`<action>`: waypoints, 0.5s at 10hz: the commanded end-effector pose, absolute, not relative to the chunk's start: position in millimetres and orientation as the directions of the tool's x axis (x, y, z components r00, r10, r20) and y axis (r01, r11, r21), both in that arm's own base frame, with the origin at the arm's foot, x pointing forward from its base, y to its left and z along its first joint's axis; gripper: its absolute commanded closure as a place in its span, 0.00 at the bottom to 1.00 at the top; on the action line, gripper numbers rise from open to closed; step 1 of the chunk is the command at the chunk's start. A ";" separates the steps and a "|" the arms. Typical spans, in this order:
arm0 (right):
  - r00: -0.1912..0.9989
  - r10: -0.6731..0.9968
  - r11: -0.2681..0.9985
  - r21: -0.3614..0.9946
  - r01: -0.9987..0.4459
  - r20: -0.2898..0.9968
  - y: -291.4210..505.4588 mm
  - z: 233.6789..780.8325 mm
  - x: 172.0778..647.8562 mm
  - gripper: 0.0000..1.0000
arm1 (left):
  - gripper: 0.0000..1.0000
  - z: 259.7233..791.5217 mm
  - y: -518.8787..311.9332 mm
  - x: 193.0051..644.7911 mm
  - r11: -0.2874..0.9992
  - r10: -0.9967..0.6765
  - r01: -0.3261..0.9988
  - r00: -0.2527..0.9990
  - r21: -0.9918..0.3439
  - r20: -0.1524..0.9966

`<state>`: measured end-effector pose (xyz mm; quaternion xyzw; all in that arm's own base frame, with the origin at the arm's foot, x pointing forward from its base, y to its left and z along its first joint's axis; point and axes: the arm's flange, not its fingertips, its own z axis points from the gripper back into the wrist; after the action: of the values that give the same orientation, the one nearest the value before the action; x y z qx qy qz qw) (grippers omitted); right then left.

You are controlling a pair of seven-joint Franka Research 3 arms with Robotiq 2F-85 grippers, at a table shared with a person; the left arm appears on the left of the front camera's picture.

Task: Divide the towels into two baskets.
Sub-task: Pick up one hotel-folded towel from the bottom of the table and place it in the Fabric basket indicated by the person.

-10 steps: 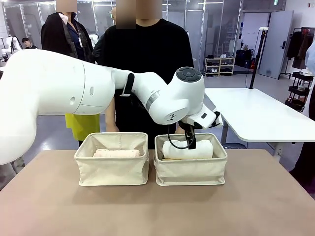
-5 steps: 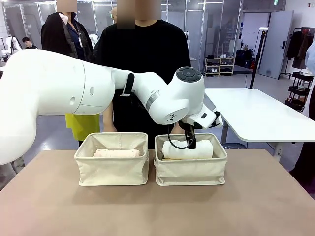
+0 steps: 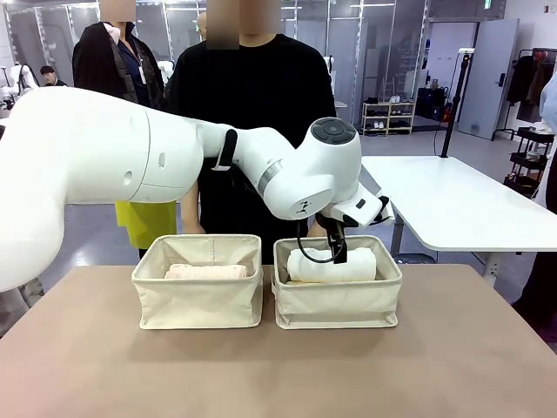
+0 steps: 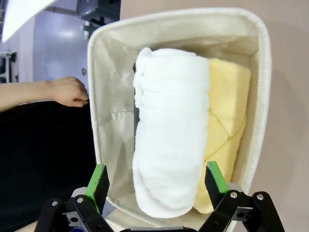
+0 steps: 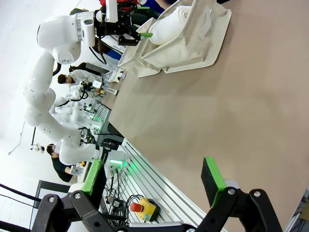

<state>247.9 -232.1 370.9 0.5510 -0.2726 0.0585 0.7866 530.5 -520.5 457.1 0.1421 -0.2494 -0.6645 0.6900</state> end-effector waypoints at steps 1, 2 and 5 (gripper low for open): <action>0.837 -0.214 0.382 0.831 -0.403 0.504 -231.4 372.7 244.3 0.00 | 0.00 494.1 -496.4 509.9 0.198 -0.956 0.865 0.066 0.460 0.286; 0.837 -0.214 0.382 0.831 -0.403 0.504 -231.4 372.7 244.3 0.00 | 0.00 507.9 -472.4 492.7 0.277 -0.923 0.876 0.127 0.396 0.364; 0.837 -0.214 0.382 0.831 -0.403 0.504 -231.4 372.7 244.3 0.00 | 0.00 535.9 -357.3 428.0 0.396 -0.835 0.907 0.292 0.141 0.466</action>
<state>247.4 -232.5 371.0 0.5507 -0.2733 0.0578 0.7866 467.4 -427.6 535.7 -0.0288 -0.2437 -0.5594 0.7918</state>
